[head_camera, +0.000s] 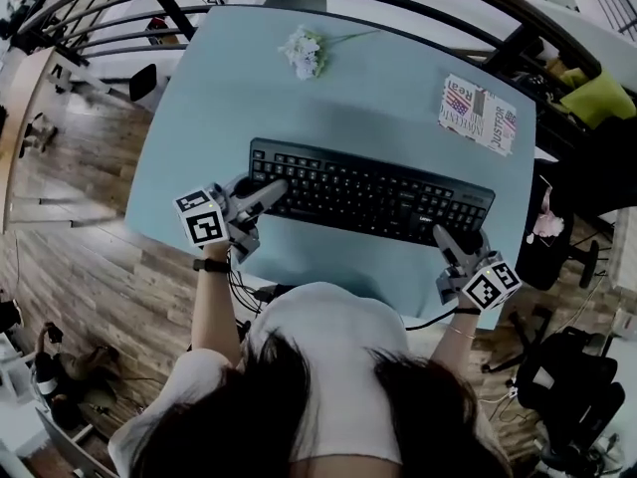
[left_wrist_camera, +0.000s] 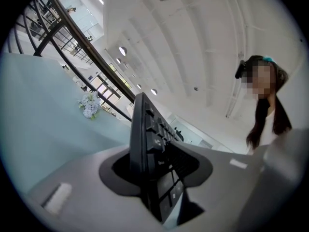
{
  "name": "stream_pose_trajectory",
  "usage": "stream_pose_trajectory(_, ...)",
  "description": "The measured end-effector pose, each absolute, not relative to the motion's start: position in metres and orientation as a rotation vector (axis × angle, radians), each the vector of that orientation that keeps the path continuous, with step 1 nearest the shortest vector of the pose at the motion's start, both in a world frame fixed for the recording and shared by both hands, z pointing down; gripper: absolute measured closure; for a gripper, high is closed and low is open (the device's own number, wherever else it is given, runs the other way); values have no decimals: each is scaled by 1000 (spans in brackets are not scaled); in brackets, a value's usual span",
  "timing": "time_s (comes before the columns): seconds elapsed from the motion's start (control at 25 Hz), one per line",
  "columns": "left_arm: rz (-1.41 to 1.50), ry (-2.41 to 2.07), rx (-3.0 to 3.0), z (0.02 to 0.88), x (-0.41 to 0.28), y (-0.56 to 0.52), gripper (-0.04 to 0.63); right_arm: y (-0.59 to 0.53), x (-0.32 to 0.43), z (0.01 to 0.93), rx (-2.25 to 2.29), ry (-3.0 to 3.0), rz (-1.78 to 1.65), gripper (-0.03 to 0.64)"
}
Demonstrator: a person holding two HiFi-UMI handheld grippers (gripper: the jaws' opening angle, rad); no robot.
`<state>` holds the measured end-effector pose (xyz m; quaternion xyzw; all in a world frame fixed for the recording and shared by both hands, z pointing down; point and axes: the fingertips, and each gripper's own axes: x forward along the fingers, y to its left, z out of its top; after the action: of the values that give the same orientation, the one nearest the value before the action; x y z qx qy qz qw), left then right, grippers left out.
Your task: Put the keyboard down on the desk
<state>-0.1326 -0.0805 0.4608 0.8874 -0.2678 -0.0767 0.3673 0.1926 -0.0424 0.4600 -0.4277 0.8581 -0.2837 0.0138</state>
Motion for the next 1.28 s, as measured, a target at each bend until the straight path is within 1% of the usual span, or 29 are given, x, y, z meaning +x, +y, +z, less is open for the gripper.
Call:
stream_pose_trajectory(0.24,-160,-724,2249,487,-135,-89,387,-43,192,486,-1370,2632,-949,287)
stream_pose_trajectory(0.48,-107,-791,2223,513,-147,-89,356,-34,182,507,-1423,2614,-992,285)
stream_pose_trajectory(0.76,-41,-853,2197,548,-152,-124,328,-58,183,539,-1477,2564,-1057,278)
stream_pose_trajectory(1.28,88,-1007,2095,602,-147,-140,296,-68,199,594,-1678,2451,-1163,233)
